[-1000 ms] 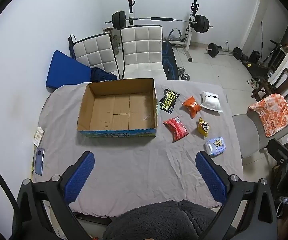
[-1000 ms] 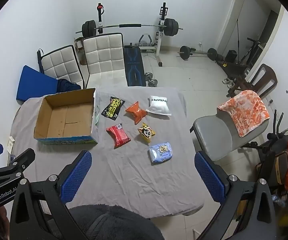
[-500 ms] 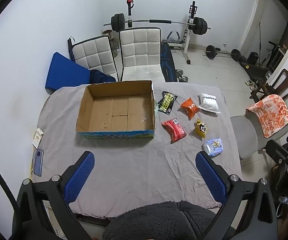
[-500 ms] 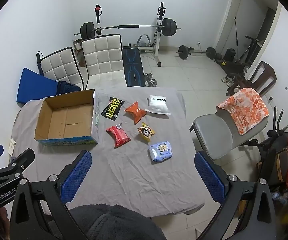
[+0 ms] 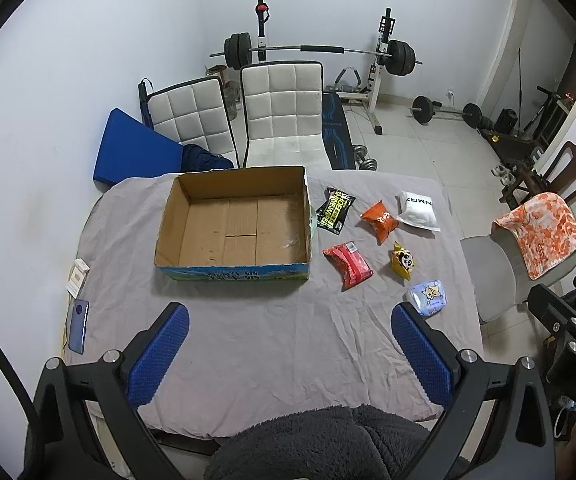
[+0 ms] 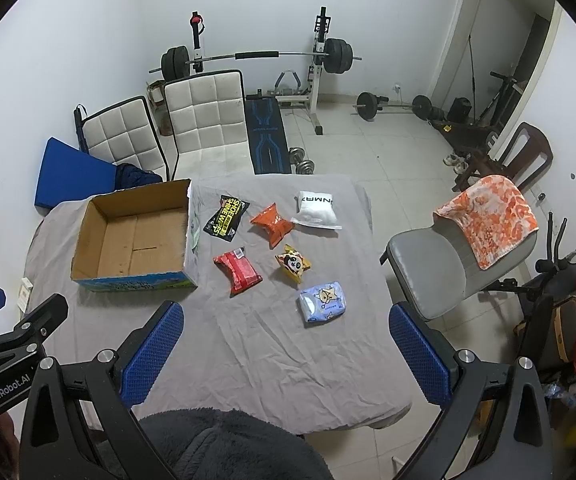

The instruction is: Organize soft objects

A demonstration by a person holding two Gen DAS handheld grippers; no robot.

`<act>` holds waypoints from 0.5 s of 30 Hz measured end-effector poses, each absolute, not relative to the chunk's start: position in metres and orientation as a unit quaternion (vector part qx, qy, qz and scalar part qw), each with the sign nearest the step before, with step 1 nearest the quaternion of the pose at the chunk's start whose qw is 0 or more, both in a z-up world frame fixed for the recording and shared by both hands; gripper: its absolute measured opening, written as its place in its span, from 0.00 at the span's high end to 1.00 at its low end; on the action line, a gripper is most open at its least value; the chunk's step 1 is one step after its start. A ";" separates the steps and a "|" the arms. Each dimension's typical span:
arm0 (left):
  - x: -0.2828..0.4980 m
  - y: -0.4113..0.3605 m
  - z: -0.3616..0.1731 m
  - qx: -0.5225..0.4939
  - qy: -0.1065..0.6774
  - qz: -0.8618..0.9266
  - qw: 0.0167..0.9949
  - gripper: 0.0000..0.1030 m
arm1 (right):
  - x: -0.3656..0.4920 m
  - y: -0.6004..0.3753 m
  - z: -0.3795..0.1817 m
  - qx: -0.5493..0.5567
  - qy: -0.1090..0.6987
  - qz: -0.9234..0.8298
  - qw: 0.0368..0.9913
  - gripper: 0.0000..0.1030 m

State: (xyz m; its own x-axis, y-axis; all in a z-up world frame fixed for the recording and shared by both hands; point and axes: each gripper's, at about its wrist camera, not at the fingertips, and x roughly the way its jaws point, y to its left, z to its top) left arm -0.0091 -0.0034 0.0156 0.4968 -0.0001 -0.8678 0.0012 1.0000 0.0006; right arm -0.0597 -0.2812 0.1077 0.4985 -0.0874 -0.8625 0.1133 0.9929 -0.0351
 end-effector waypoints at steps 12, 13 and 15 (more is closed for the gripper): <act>-0.011 -0.003 0.015 0.001 0.500 0.002 0.866 0.00 | -0.061 -0.280 0.108 0.012 0.496 -0.058 0.866 0.00; -0.011 -0.003 0.016 0.000 0.499 0.002 0.867 0.00 | -0.060 -0.280 0.108 0.012 0.496 -0.058 0.866 0.00; -0.010 -0.001 0.017 0.000 0.499 0.003 0.867 0.00 | -0.059 -0.280 0.109 0.012 0.496 -0.057 0.866 0.00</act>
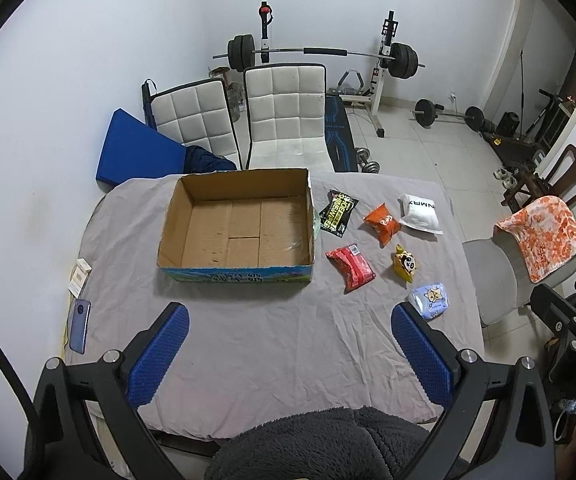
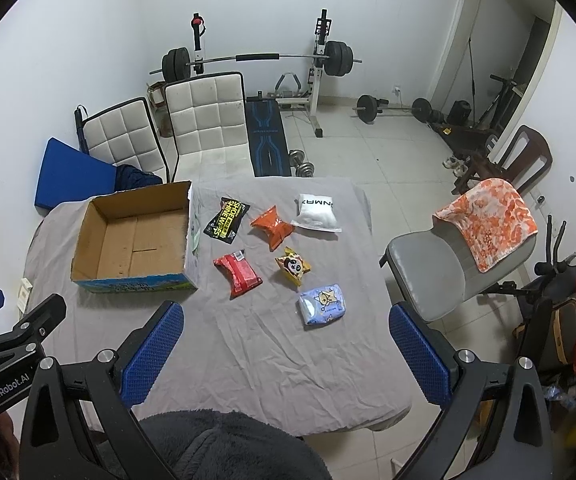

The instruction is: Organize soft objects

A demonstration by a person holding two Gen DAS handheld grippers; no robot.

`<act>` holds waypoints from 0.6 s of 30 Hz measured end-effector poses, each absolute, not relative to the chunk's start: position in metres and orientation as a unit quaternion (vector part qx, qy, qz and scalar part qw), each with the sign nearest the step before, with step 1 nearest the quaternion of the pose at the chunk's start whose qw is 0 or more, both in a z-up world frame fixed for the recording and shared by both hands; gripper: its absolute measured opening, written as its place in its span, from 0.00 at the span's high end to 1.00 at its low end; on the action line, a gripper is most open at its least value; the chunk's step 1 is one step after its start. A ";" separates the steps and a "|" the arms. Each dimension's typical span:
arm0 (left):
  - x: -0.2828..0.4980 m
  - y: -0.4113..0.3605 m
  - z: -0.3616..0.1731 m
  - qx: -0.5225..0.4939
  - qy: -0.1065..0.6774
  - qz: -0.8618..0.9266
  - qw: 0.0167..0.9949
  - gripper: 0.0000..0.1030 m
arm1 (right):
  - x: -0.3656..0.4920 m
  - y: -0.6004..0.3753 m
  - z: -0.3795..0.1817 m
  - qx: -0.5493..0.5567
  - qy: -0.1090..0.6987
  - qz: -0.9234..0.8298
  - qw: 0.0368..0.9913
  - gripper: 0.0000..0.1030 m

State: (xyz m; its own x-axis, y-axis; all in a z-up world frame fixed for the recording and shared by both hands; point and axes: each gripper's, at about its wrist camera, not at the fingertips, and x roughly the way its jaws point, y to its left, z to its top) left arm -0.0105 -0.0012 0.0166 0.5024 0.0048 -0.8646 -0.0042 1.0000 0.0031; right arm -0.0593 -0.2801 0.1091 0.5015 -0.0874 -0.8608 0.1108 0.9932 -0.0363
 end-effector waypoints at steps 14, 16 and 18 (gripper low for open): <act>-0.008 0.000 0.018 0.000 0.498 0.002 0.867 0.00 | -0.058 -0.278 0.111 0.013 0.495 -0.056 0.867 0.00; -0.008 0.000 0.018 0.000 0.498 0.003 0.867 0.00 | -0.057 -0.278 0.112 0.012 0.494 -0.056 0.868 0.00; -0.007 0.001 0.020 -0.001 0.497 0.003 0.868 0.00 | -0.057 -0.278 0.112 0.012 0.494 -0.055 0.868 0.00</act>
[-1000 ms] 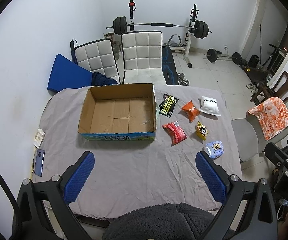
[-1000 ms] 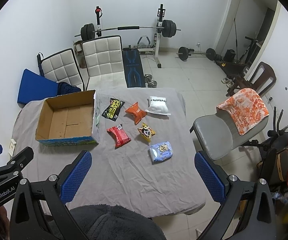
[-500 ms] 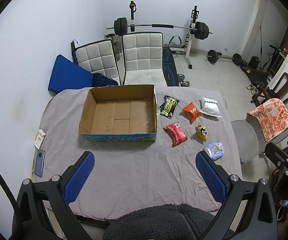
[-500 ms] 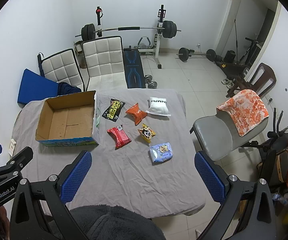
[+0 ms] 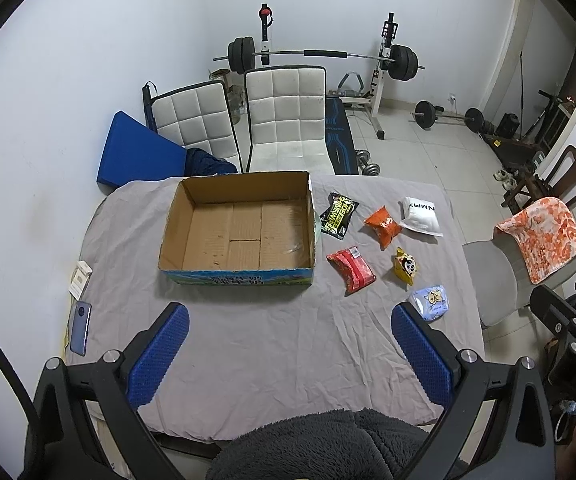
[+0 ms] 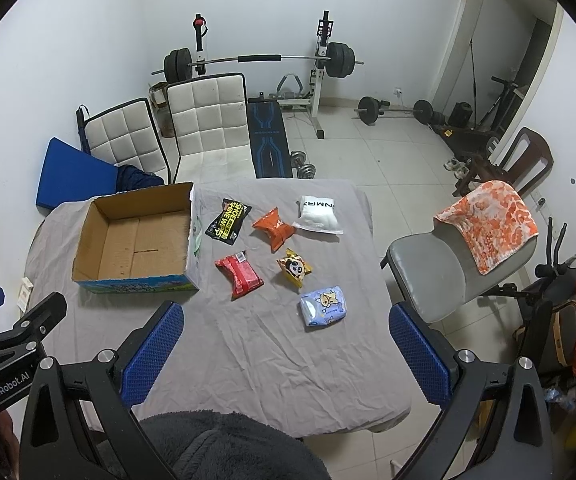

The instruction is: Organize soft objects

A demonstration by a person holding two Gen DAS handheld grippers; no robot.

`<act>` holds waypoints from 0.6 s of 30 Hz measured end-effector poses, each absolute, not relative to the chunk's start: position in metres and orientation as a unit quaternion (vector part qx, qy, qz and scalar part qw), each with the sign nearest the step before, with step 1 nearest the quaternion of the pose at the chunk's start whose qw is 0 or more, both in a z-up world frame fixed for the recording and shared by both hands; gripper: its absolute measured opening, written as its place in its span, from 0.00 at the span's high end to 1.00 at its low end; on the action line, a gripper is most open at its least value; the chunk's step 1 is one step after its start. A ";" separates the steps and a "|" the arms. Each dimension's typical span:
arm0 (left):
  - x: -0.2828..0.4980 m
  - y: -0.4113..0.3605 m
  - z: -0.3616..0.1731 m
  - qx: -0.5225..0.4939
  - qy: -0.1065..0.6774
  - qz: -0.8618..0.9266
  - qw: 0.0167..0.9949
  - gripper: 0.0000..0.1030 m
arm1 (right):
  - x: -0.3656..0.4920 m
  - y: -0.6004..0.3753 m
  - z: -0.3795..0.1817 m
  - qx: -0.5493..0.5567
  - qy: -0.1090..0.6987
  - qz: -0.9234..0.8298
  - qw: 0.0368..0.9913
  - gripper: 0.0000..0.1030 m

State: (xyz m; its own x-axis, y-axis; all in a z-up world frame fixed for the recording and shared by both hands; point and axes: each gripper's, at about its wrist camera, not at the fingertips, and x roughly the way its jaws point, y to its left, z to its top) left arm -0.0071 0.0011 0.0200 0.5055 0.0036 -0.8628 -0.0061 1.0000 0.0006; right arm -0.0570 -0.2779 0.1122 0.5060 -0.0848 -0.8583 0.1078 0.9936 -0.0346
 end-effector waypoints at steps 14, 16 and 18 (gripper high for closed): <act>-0.005 0.001 0.023 0.000 0.496 0.006 0.868 0.00 | -0.054 -0.273 0.112 0.011 0.496 -0.051 0.867 0.00; -0.007 0.001 0.022 -0.001 0.496 0.006 0.868 0.00 | -0.055 -0.272 0.112 0.011 0.496 -0.050 0.867 0.00; -0.007 0.001 0.022 0.000 0.496 0.005 0.868 0.00 | -0.055 -0.272 0.110 0.012 0.496 -0.049 0.867 0.00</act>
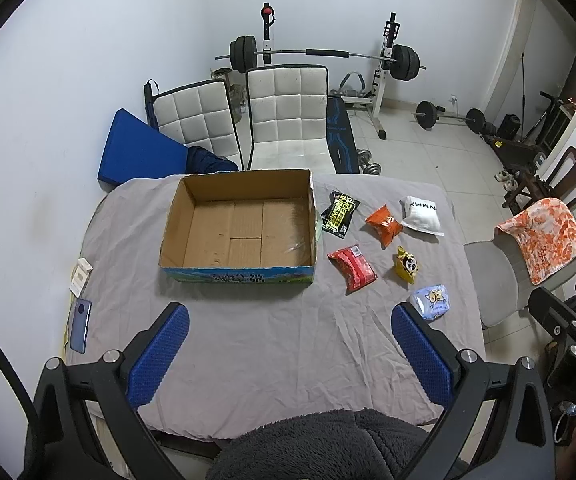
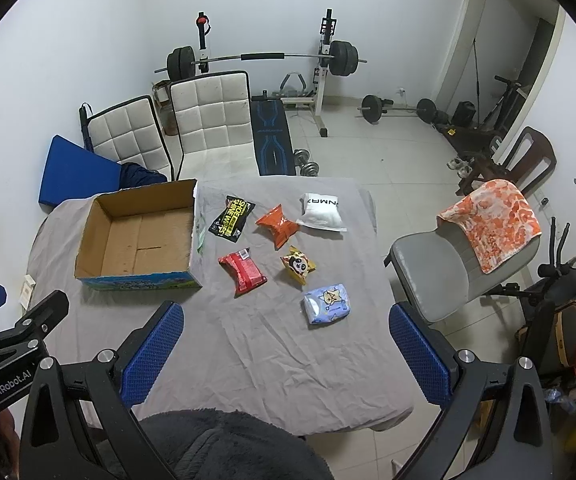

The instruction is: Organize soft objects

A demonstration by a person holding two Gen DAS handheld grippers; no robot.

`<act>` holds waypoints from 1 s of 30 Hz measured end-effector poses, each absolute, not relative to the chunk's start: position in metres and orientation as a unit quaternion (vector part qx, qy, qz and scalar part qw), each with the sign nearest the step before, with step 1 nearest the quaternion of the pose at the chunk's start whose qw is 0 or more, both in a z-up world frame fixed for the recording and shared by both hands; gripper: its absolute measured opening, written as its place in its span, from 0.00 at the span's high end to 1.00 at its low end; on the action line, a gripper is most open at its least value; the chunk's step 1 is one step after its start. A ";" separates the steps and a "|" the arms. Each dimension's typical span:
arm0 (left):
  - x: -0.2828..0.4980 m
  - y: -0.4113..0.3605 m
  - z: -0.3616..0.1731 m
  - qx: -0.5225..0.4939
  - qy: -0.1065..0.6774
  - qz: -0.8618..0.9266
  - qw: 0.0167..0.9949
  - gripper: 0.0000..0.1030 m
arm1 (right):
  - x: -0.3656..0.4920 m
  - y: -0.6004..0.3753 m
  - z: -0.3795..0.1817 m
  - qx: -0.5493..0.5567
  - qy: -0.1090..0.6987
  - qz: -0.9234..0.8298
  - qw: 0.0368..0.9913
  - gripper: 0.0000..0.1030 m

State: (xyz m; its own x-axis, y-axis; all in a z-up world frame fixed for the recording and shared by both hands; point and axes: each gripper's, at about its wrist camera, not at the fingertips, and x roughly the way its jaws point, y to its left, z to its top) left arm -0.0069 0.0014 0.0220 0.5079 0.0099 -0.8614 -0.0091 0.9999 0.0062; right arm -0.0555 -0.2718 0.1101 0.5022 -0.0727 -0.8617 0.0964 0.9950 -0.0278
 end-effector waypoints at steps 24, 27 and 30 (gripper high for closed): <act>0.068 -0.026 -0.033 -0.011 0.512 -0.031 0.858 0.00 | 0.016 -0.355 -0.008 0.080 0.583 -0.082 0.804 0.00; 0.097 -0.045 -0.079 0.000 0.552 -0.035 0.833 0.00 | 0.043 -0.377 -0.068 0.072 0.624 -0.084 0.773 0.00; 0.128 -0.064 -0.141 -0.004 0.613 -0.044 0.789 0.00 | 0.071 -0.398 -0.137 0.066 0.666 -0.089 0.738 0.00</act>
